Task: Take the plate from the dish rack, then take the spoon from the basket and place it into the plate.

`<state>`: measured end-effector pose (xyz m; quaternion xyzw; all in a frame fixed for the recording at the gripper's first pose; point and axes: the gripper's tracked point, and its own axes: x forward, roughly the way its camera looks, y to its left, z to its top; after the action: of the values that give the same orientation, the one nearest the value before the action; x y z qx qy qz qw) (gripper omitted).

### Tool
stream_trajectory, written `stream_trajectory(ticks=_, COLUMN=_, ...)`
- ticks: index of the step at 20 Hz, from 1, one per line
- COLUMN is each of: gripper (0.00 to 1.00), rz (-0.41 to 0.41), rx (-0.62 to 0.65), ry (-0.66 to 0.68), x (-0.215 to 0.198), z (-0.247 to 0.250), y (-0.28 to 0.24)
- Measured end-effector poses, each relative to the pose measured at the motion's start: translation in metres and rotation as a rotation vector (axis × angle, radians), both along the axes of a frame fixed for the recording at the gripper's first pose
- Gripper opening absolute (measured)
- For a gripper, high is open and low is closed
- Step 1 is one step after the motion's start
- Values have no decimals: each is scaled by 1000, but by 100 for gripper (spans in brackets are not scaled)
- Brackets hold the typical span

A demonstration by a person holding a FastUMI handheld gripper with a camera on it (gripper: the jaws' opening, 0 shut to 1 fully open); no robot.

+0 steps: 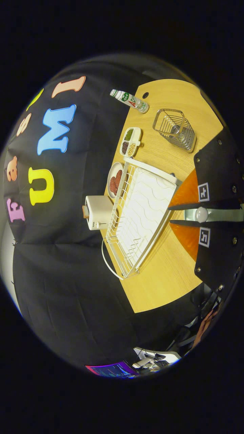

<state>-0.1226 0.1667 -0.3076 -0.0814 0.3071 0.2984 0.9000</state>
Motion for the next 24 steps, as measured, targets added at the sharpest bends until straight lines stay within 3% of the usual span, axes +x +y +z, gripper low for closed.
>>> stream_trajectory(ticks=6, gripper=17, rz=5, rx=-30, ry=-15, x=8, z=8, y=-2)
stream_trajectory(ticks=8, gripper=25, rz=-9, rx=1, ry=-37, x=16, z=24, y=-1)
stream_trajectory(ticks=13, gripper=25, rz=-83, rx=35, ry=-118, x=41, z=68, y=-22)
stream_trajectory(ticks=19, gripper=26, rz=-350, rx=84, ry=-331, x=83, z=157, y=-101)
stream_trajectory(ticks=24, gripper=25, rz=-552, rx=111, ry=-474, x=91, z=226, y=-177)
